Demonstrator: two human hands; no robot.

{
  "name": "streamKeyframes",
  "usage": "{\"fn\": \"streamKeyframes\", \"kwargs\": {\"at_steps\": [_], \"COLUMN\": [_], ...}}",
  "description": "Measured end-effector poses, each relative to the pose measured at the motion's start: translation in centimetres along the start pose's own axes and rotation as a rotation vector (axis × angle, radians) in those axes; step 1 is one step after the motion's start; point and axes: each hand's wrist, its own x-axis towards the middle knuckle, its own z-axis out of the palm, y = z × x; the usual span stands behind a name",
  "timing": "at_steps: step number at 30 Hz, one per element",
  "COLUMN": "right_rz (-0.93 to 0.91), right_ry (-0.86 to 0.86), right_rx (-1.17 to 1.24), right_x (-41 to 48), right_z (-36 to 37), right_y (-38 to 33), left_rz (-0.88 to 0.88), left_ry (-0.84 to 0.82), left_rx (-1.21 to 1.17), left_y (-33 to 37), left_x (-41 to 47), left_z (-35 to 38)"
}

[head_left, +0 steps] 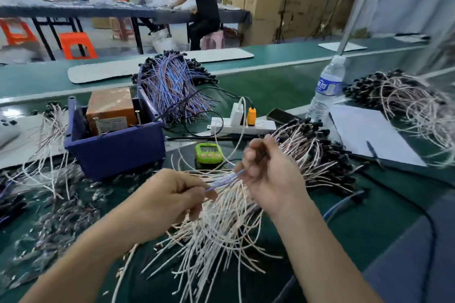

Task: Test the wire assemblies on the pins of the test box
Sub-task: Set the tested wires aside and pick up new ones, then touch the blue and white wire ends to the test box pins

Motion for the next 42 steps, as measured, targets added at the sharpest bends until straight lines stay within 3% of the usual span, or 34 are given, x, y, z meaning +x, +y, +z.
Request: {"fn": "streamKeyframes", "kwargs": {"at_steps": [4,8,11,16,20,25,29,32,42], "right_rz": [-0.215,-0.329,-0.316,-0.149,-0.098,-0.137,-0.17,-0.201,-0.339], "right_ry": [0.102,0.389,0.646,0.911,0.951,0.954,0.947,0.859,0.13], "right_rx": [-0.335,-0.856,-1.309,-1.749,-1.884,-1.921,-1.947,-1.936,-1.822], "right_x": [-1.1,-2.2,-2.8,-2.7,-1.9,-1.3,-2.3,-3.4,-3.4], "right_z": [-4.2,-9.0,-11.8,-15.6,-18.0,-19.2,-18.4,-16.0,-3.5], "right_y": [-4.0,-7.1,-9.0,-10.2,-9.4,-8.4,-8.1,-6.8,1.2], "left_rz": [0.04,0.044,0.025,0.053,0.038,0.117,0.379,0.313,0.102], "left_ry": [-0.084,-0.291,-0.435,-0.365,-0.237,-0.079,-0.05,0.031,0.385], "left_rx": [0.029,0.281,0.469,0.551,0.603,0.912,1.312,1.231,0.763], "left_y": [1.8,4.2,6.1,6.9,5.5,4.4,4.8,5.4,5.3], "left_x": [0.3,0.5,0.9,1.9,2.4,2.4,2.4,2.3,1.0], "left_z": [1.7,5.0,8.3,12.5,14.5,15.2,15.1,14.3,6.0]}}
